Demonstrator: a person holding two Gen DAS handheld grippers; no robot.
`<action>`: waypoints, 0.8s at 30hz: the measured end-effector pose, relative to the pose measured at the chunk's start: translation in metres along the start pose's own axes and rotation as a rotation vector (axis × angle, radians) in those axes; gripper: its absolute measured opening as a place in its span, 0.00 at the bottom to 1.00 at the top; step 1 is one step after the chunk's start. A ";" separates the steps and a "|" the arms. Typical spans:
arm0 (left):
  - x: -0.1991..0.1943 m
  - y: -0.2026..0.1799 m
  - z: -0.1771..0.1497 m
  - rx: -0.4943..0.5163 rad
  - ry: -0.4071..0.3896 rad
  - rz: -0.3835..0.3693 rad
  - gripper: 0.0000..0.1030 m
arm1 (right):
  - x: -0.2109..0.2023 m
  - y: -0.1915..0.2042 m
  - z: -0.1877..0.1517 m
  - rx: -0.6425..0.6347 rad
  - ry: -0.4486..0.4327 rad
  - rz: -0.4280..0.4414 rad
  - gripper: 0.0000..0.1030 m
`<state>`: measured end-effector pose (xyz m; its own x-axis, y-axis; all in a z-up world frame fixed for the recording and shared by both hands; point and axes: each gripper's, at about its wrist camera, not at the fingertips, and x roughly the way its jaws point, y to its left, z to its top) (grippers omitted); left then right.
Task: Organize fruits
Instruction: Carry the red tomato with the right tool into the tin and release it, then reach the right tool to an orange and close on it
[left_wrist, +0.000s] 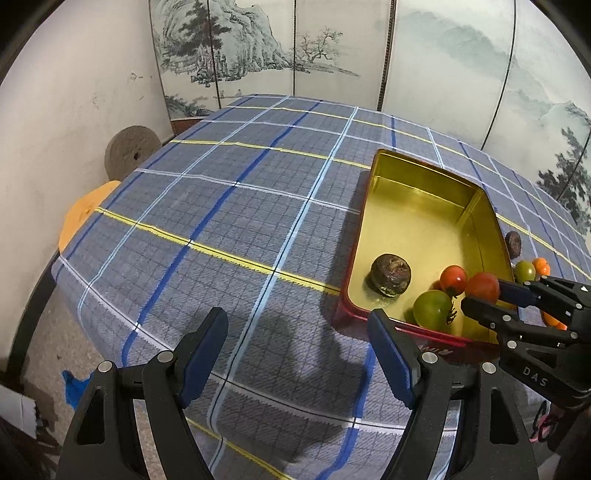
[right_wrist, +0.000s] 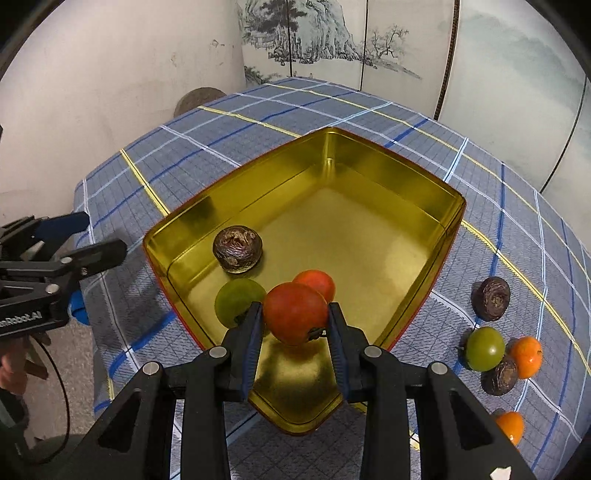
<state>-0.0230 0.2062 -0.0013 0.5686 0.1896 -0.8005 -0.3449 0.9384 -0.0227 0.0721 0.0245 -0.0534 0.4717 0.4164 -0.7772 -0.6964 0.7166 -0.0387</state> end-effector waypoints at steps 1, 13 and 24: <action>0.000 0.000 0.000 0.000 0.002 -0.002 0.76 | 0.001 0.000 0.000 0.002 0.003 0.001 0.30; -0.002 -0.006 -0.002 0.020 0.008 -0.005 0.76 | 0.008 -0.001 -0.002 0.007 0.013 -0.001 0.32; -0.010 -0.024 0.001 0.061 -0.006 -0.026 0.76 | -0.015 -0.002 -0.002 0.026 -0.051 0.026 0.34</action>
<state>-0.0201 0.1818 0.0080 0.5815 0.1661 -0.7964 -0.2835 0.9589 -0.0070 0.0651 0.0160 -0.0429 0.4812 0.4623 -0.7448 -0.6949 0.7191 -0.0026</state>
